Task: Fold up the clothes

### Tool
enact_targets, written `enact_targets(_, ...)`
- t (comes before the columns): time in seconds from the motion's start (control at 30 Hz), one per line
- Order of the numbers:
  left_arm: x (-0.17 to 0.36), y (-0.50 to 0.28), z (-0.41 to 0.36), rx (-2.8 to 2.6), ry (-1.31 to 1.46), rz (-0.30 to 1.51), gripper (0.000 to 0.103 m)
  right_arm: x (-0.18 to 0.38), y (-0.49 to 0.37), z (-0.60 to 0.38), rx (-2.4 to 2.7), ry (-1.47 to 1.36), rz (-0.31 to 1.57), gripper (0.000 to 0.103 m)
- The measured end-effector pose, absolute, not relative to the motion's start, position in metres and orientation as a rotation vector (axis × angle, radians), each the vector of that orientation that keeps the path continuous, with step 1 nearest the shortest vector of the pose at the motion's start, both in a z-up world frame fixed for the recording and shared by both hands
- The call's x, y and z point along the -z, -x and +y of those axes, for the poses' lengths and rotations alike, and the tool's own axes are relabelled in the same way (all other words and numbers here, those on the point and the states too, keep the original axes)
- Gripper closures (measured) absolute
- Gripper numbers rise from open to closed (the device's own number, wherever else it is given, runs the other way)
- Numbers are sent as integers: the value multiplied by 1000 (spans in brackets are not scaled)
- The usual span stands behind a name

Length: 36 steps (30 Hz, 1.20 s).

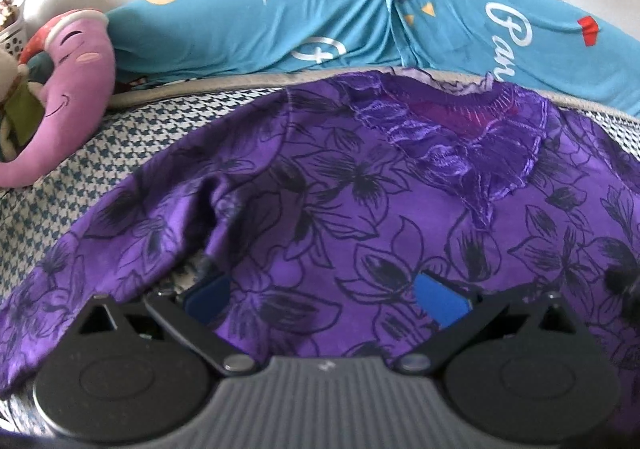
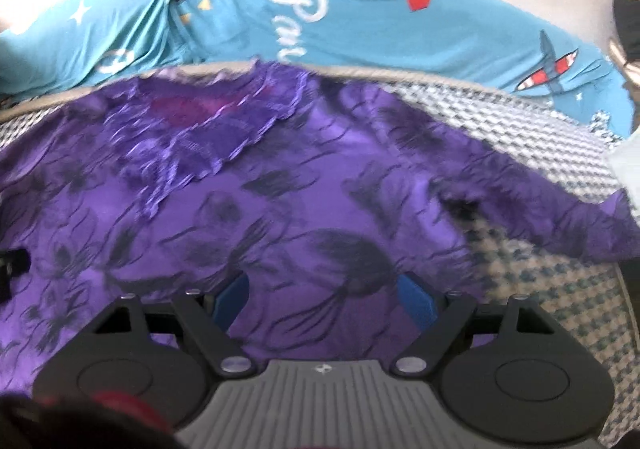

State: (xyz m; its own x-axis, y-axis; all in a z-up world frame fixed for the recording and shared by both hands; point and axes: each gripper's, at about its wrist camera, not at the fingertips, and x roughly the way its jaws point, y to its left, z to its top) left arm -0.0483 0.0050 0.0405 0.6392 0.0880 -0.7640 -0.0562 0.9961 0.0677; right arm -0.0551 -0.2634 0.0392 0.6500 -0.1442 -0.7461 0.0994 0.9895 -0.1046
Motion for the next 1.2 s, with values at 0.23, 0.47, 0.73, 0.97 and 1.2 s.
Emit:
enact_targets(0.23,-31,41,0,-82,-45,896,0,-39,47,-293,216,23,859,21)
enact_targets(0.47,-29,38,0,-85,-45,898,0,-37,45,-298,218,24,863,21)
enact_targets(0.73,-24,36,1,-80,-44,916,0,-37,43,-316,215,1,843,21)
enact_targets(0.97,-18,33,5,-93,-39,936,0,-46,41,-358,284,-77,801,35)
enact_targets(1.2,-15,32,7,-91,-28,958,0,-54,50,-429,405,-202,727,41)
